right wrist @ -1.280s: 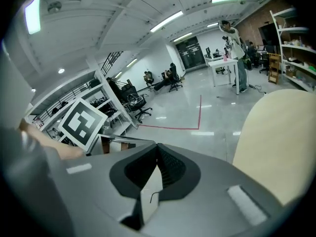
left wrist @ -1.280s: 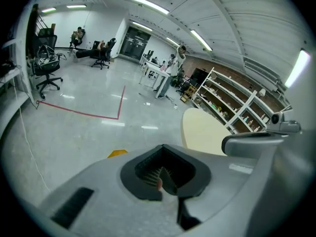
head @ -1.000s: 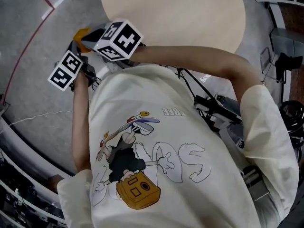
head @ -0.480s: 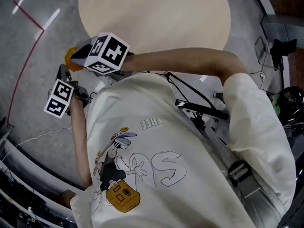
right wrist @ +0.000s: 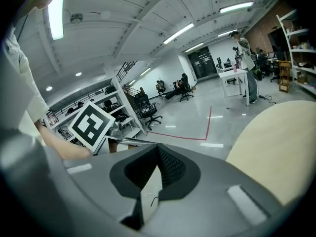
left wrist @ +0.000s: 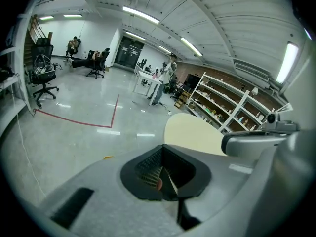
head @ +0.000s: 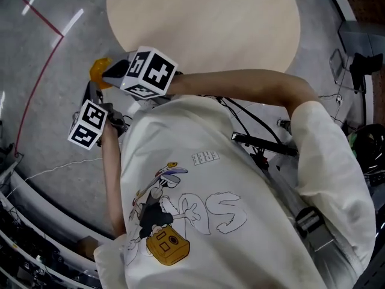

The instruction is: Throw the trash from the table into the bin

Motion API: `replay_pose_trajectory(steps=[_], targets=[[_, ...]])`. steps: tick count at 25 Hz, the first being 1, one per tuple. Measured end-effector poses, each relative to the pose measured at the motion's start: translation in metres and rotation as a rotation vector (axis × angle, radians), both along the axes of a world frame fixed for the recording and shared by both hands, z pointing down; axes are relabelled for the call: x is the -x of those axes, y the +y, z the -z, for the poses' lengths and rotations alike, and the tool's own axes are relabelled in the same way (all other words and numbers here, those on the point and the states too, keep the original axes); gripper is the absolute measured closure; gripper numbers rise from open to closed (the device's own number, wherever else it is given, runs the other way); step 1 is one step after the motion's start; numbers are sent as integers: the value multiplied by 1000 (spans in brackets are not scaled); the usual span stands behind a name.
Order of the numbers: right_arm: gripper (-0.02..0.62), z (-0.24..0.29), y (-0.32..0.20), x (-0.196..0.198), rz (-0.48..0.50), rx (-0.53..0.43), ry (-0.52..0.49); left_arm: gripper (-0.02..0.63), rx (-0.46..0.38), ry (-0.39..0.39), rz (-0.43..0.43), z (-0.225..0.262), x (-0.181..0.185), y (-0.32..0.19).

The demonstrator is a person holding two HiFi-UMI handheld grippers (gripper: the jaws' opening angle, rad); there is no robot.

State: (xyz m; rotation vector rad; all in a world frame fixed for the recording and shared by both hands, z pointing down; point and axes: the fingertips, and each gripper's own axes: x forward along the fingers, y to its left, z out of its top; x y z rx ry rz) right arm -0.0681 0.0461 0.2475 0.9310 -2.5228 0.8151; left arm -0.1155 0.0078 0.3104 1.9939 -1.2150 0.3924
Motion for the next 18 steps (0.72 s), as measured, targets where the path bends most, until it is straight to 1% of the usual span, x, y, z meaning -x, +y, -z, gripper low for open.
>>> replay_pose_trajectory(steps=[4,7,10,12,18], targets=[[591,-4,-4,-6,-31,9,-22,598,-2,2,-10,4,-9,1],[591,-10,-3,-8,-51,16,-34,598,21,-11,-9,0,-11,11],[591,-15,1,-7,-78,31,-46,598,46,-17,-38,-7,-15,23],[591,-14,1,-6,-85,29,-52,598,44,-11,-45,-7,-18,24],[591,-24,23,-17,-149,67,-60,598,65,-13,-76,-11,-22,46]])
